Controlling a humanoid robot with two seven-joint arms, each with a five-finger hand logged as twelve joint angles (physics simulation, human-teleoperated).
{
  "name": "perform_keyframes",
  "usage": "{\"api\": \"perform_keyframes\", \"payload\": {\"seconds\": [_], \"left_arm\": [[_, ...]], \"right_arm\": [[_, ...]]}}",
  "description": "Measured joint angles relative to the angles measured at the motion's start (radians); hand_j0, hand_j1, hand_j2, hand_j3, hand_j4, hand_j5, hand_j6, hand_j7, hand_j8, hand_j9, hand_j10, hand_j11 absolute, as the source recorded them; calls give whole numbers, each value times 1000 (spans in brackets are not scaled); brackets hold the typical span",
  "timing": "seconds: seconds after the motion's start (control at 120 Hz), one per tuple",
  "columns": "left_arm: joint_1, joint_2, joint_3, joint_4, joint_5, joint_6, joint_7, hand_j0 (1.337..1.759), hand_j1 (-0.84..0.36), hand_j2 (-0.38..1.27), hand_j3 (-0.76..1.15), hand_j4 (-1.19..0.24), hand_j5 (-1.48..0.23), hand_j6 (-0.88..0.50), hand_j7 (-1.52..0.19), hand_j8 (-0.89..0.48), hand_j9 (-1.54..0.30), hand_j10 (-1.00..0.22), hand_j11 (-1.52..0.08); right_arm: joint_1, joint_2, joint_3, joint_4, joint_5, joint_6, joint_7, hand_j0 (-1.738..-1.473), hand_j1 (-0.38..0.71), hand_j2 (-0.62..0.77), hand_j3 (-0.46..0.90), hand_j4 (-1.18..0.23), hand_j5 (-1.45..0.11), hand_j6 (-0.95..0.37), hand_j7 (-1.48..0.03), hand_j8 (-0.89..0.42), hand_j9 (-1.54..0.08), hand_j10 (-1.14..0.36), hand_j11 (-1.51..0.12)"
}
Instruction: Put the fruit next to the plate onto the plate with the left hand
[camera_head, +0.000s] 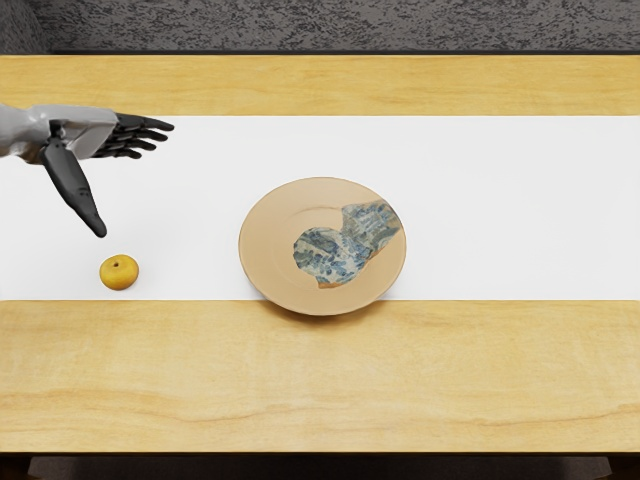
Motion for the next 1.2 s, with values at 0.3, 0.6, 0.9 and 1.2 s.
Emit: {"api": "perform_keyframes", "payload": {"seconds": [0.3,0.6,0.9,1.2], "left_arm": [[-6,-100,3,-14,8,0,338,1658,329,4,0,-22,-23,-23,-23,-22,-23,-21,-23],[89,-104,50,-226,376,414,433,1658,330,5,0,-23,-23,-24,-23,-24,-23,-22,-23],[130,-27,105,-400,507,554,438,1658,329,6,0,-25,-25,-27,-25,-26,-24,-24,-24],[190,-54,163,-430,601,641,439,1658,318,9,0,-36,-38,-38,-38,-37,-37,-35,-37]], "right_arm": [[2,0,-3,-2,-1,0,-1,-1658,-349,0,0,0,0,0,0,0,0,0,0],[2,0,-3,-2,-1,0,-2,-1658,-349,0,0,0,0,0,0,0,0,0,0],[4,0,-3,-2,-1,0,-2,-1658,-349,0,0,0,0,0,0,0,0,0,0],[8,0,-3,-2,-1,0,-2,-1658,-349,0,0,0,0,0,0,0,0,0,0]]}}
